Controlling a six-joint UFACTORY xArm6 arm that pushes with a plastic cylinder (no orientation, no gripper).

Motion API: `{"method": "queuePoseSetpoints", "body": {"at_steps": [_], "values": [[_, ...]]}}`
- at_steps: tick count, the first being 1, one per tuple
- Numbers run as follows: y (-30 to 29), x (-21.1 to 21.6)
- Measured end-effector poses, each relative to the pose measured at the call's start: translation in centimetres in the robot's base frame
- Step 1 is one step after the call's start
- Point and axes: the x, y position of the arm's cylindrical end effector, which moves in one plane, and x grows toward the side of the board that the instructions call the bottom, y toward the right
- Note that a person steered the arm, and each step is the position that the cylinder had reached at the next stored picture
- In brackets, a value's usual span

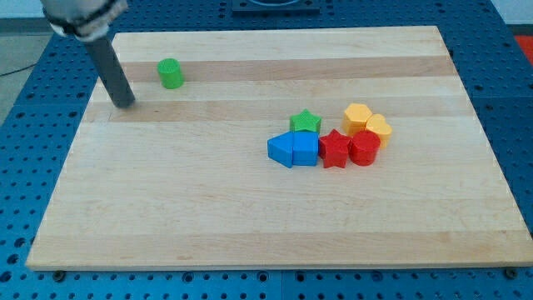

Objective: Move the green circle above to the red star

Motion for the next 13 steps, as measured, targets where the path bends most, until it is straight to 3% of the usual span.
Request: {"method": "queuePoseSetpoints", "body": {"at_steps": [1, 3, 4, 5, 6, 7, 11, 13], "values": [[0.2, -4.8], [11.5, -4.0], [18.4, -1.0], [18.0, -1.5], [14.1, -7.3], [7.6, -8.1], [12.5, 0.0], [19.5, 3.1]]}}
